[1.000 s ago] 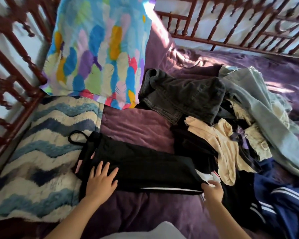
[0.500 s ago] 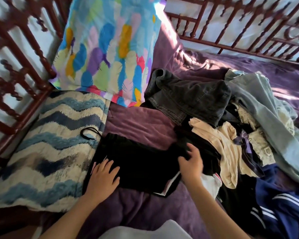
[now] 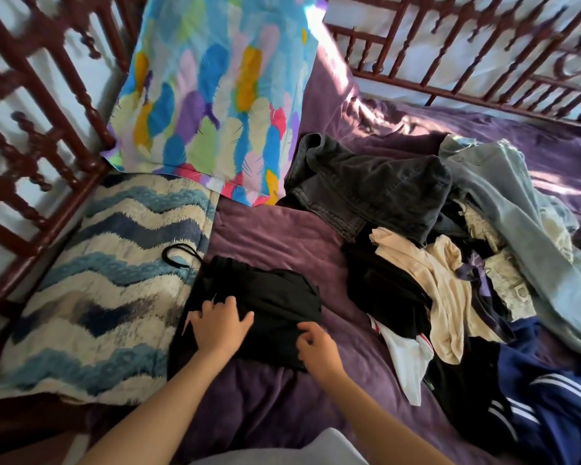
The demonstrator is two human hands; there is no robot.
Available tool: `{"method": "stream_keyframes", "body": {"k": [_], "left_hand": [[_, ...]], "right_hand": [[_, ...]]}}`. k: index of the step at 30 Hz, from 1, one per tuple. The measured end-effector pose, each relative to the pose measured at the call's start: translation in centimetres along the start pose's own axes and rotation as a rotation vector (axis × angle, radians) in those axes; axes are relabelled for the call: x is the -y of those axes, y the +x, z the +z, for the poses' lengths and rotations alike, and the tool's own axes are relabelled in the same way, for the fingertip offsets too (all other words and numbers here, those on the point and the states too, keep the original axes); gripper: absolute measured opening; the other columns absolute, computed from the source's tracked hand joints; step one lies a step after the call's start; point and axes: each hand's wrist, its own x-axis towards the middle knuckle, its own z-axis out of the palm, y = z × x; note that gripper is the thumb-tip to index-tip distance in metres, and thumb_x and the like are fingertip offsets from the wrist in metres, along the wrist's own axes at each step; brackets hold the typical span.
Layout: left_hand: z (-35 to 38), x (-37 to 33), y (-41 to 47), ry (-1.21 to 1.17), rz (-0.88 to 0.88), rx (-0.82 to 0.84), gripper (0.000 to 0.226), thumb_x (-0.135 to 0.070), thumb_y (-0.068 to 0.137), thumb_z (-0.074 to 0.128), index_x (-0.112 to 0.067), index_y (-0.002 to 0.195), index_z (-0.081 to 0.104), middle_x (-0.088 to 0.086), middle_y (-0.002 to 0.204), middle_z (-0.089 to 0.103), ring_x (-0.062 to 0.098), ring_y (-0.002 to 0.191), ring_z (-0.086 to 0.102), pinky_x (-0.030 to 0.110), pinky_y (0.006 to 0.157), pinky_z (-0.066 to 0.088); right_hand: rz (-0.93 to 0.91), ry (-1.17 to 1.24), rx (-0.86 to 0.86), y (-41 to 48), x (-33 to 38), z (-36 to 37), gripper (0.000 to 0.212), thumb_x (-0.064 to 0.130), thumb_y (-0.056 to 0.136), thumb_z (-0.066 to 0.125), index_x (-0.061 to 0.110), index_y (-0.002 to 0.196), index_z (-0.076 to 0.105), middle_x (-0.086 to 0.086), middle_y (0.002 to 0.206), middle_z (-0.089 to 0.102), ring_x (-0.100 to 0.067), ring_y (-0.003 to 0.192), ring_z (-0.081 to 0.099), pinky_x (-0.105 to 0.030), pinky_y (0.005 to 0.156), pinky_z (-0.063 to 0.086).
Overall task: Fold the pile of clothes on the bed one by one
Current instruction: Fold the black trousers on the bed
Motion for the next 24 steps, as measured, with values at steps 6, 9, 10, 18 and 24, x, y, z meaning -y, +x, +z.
{"method": "stream_keyframes", "body": {"k": [6,9,10,18,24], "left_hand": [[-0.6,-3.1,1.0,-0.422,-0.090,-0.023,0.041,-0.019,0.095,0.048,-0.010,0.134,0.043,0.013,0.124,0.057,0.031,0.114,0.053,0.038,0.088,0.045],[-2.5,-2.0,0.5,-0.540,0.037,-0.247,0.042,-0.009,0.092,0.050,-0.014,0.134,0.049,0.015,0.116,0.054,0.033,0.102,0.056,0.040,0.080,0.044],[-3.0,-1.2,0.5,-0.561,0.043,-0.314,0.041,-0.006,0.091,0.051,-0.013,0.132,0.051,0.016,0.113,0.054,0.034,0.097,0.057,0.041,0.077,0.043],[-1.5,5.0,2.1,-0.383,-0.070,-0.082,0.061,-0.017,0.091,0.054,-0.017,0.146,0.027,0.013,0.142,0.041,0.030,0.125,0.044,0.042,0.095,0.043],[-3.6,3.2,5.3,-0.135,0.134,-0.144,0.063,-0.037,0.092,0.052,-0.017,0.146,0.027,0.011,0.149,0.029,0.032,0.135,0.027,0.041,0.104,0.032]], "right_hand": [[0.154,0.009,-0.094,-0.3,-2.8,-2.2,0.032,0.014,0.089,0.049,0.015,0.121,0.056,0.003,0.098,0.065,-0.018,0.084,0.061,-0.030,0.075,0.048],[0.144,-0.015,-0.104,-0.2,-2.9,-2.3,0.033,0.011,0.089,0.050,0.013,0.122,0.056,-0.003,0.113,0.065,-0.016,0.087,0.057,-0.027,0.076,0.044],[0.132,-0.047,-0.093,-0.1,-2.8,-2.2,0.033,0.011,0.090,0.049,0.013,0.123,0.054,-0.004,0.115,0.064,-0.018,0.092,0.058,-0.025,0.075,0.041],[-0.060,-0.389,0.079,0.9,-1.1,0.9,0.045,0.020,0.094,0.044,0.020,0.138,0.038,-0.005,0.136,0.043,-0.022,0.127,0.039,-0.028,0.095,0.039],[-0.195,-0.587,0.120,1.9,0.3,0.8,0.053,0.027,0.096,0.041,0.022,0.147,0.025,-0.002,0.145,0.031,-0.025,0.132,0.029,-0.034,0.107,0.033]]}}
